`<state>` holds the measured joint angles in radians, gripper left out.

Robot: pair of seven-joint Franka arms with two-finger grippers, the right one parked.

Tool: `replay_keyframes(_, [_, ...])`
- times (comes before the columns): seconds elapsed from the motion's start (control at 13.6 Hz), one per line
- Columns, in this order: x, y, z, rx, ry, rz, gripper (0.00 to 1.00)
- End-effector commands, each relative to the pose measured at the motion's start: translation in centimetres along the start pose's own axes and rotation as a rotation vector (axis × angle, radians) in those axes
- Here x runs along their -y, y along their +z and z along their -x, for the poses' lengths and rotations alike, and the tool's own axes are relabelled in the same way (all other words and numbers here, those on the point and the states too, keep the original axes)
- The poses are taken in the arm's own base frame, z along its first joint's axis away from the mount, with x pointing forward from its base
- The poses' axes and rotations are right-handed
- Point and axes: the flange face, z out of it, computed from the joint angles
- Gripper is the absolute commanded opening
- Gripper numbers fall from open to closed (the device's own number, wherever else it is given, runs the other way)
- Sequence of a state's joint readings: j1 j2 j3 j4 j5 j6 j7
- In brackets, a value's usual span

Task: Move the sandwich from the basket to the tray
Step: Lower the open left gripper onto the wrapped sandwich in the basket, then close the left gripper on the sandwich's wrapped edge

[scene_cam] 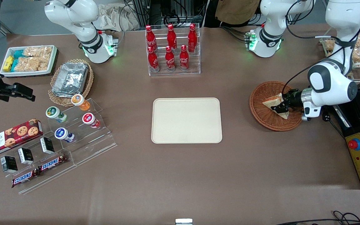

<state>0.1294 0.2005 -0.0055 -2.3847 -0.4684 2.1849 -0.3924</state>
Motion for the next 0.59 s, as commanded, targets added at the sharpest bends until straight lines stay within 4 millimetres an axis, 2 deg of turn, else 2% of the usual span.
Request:
replay_keyframes(0.0, [-0.3,0.6,0.0,-0.004,-0.032,0.003,0.89])
replay_keyframes(0.22, [-1.0,0.5,0.4,-0.007,-0.147,0.001,0.55])
replay_keyframes(0.29, [-1.5,0.5,0.8,-0.010,-0.150,-0.003,0.35])
replay_keyframes(0.37, [-1.6,0.4,0.9,-0.009,-0.149,-0.003,0.27])
replay_keyframes(0.51, [-1.9,-0.4,1.2,-0.011,-0.138,0.004,0.27])
